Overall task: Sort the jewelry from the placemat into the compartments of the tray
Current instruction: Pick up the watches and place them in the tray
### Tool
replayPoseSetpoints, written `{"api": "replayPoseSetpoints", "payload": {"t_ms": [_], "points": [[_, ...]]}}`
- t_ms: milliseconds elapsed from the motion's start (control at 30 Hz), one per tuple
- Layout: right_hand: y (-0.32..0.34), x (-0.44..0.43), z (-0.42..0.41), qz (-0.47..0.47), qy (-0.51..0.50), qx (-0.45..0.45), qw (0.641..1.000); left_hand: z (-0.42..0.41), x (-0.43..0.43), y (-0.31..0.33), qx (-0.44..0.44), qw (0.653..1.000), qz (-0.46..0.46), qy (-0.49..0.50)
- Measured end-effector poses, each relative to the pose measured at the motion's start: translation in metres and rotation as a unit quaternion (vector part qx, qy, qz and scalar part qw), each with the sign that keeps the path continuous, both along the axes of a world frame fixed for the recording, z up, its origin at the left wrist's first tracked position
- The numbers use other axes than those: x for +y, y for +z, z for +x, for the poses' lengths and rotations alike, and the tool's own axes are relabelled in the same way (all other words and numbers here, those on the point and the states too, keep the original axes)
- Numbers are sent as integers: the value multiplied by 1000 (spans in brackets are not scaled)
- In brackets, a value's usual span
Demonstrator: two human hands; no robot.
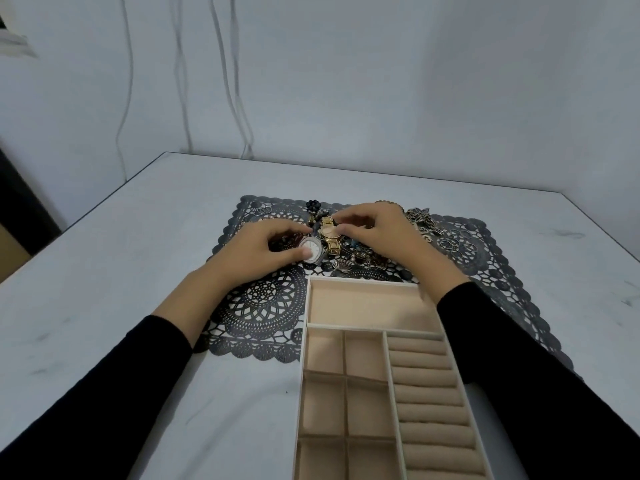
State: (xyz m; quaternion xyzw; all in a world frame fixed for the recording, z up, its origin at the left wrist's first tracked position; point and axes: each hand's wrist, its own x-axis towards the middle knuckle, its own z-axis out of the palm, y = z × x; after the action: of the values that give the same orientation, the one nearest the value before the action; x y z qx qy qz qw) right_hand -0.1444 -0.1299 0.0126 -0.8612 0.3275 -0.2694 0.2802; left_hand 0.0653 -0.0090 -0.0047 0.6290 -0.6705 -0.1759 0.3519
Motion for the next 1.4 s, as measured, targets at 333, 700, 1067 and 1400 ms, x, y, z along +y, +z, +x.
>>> {"api": "replayPoseSetpoints", "payload": {"t_ms": [333,700,1067,1400], "points": [[-2,-11,1,72,45,14,996,-1,-7,6,35,999,14,-14],[2,-14,4,95,91,41,991,2,-12,4,106,994,22,-25],[-2,-12,6,124,91,-11,988,0,-10,7,152,988,12,-12],[1,-7,5,140,81,-45,986,3,-11,2,176,984,-4,-19]]}}
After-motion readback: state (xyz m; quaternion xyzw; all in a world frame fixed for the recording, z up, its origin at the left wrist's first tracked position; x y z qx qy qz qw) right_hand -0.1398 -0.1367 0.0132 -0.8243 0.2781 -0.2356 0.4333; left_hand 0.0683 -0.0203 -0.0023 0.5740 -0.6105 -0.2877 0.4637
